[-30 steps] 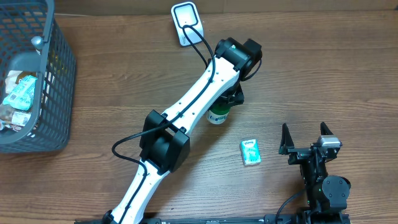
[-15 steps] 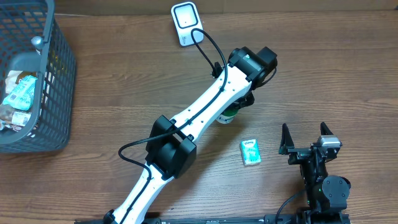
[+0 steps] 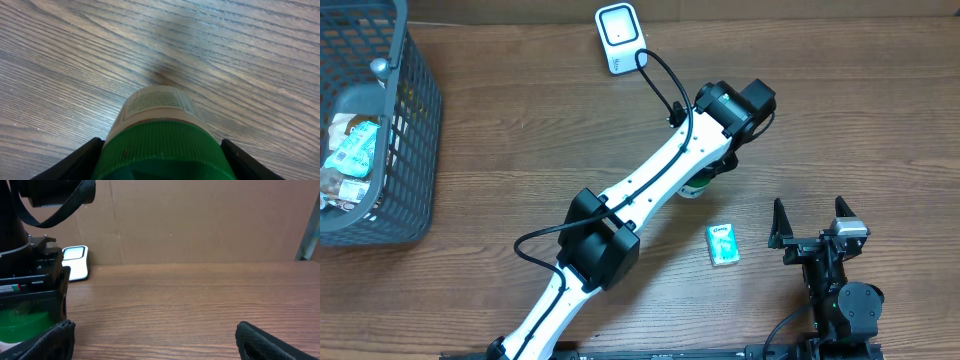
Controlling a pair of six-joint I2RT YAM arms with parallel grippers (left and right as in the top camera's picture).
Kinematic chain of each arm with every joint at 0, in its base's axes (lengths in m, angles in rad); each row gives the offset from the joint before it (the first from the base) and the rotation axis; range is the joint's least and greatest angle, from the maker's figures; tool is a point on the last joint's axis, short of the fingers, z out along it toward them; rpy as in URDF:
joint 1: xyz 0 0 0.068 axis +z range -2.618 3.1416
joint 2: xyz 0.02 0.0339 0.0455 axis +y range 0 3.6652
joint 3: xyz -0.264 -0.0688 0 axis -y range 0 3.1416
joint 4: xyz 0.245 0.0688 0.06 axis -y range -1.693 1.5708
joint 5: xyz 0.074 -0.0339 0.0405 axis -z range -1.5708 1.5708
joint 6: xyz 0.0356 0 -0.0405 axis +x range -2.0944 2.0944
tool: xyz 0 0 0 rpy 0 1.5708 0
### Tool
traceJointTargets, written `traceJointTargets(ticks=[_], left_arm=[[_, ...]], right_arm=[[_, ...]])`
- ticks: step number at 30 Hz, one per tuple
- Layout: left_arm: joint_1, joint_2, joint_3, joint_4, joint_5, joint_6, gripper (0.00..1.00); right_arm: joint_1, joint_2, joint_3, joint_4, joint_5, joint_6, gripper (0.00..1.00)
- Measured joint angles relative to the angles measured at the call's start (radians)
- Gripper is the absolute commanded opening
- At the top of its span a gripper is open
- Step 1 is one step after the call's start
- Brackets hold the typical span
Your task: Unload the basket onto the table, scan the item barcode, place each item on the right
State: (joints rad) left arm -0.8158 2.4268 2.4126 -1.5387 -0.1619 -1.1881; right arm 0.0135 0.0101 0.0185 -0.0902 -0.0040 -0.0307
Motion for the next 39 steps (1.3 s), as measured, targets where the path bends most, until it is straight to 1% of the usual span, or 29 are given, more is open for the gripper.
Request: traceJointTargets(ticks=[7, 15, 27, 33, 35, 36, 38, 39], left_arm=[[-0.01, 0.0, 0.0, 0.06, 0.01, -0.06, 0.59], [-0.013, 0.0, 0.0, 0.15, 0.065, -0.077, 0.59], [-0.023, 0.004, 0.0, 0.146, 0.053, -0.078, 0.6], [-0.023, 0.044, 0.0, 0.117, 0.045, -0.078, 0.61], [-0.023, 0.064, 0.0, 0.113, 0.045, -0.076, 0.64], [-0.023, 0.072, -0.001, 0.114, 0.045, -0.072, 0.7], [-0.023, 0.082, -0.005, 0.114, 0.045, -0.056, 0.97], [-0.023, 0.084, -0.006, 0.115, 0.045, -0.046, 1.0]], right_arm=[[0.0, 0.0, 0.0, 0.001, 0.0, 0.001, 1.0], [0.0, 0.0, 0.0, 0.0, 0.0, 0.001, 1.0], [0.0, 0.0, 0.0, 0.001, 0.0, 0.0, 1.0], [0.0, 0.0, 0.0, 0.0, 0.0, 0.0, 1.0], [0.0, 0.0, 0.0, 0.0, 0.0, 0.001, 1.0], [0.0, 0.0, 0.0, 0.001, 0.0, 0.0, 1.0], [0.0, 0.0, 0.0, 0.0, 0.0, 0.0, 1.0], [0.0, 0.0, 0.0, 0.0, 0.0, 0.001, 1.0]])
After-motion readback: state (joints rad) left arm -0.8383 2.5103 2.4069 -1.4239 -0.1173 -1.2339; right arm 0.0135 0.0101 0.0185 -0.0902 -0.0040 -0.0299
